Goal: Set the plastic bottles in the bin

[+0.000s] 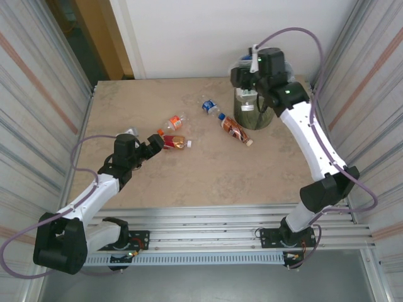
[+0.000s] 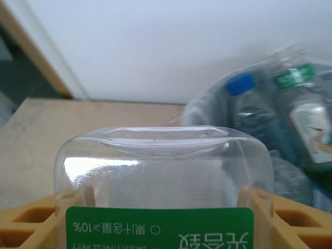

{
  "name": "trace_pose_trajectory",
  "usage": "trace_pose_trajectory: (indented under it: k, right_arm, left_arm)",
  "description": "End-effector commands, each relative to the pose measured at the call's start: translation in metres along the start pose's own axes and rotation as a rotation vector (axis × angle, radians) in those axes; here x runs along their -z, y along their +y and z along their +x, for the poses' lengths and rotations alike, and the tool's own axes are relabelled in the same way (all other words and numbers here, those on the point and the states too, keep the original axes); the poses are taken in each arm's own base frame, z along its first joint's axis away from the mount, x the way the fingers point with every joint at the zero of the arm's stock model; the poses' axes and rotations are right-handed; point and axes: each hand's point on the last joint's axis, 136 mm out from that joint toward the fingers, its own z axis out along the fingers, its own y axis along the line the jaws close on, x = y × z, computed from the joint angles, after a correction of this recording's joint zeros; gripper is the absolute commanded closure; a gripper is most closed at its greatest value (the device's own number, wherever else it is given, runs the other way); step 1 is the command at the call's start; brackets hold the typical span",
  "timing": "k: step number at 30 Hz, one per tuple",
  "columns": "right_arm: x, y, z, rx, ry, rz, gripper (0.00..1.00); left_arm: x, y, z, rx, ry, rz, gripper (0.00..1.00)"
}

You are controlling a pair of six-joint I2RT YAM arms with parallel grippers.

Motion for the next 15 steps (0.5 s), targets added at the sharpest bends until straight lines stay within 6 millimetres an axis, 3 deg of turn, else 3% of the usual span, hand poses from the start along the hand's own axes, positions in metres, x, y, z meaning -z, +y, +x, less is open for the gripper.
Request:
trace_pose_trajectory:
  k: [1, 6, 9, 10, 15]
  right_arm:
    - [0.008, -0.016, -0.038, -0.098, -0.148, -0.012, 0.53]
    - [-0.003, -0.052, -0.069, -0.094, -0.256, 0.04, 0.53]
    - [-0.017, -0.069, -0.077, -0.087, -0.286, 0.049, 0.53]
    - [-0.015, -0.072, -0.09, -0.079, -0.322, 0.047, 0.53]
    - [-0.04, -0.09, -0.102, -0.022, -0.346, 0.07, 0.53]
  left_arm:
    - [0.004, -0.007, -0.008, -0.01, -0.02, 0.023, 0.01]
    - [0.006, -0.007, -0.008, -0.01, -0.023, 0.029, 0.01]
    - [0.006, -0.007, -0.008, -0.011, -0.026, 0.026, 0.01]
    - [0.006, -0.007, -0.009, -0.01, -0.028, 0.026, 0.01]
    - [0.007, -0.008, -0.012, -0.019, -0.034, 0.023, 0.01]
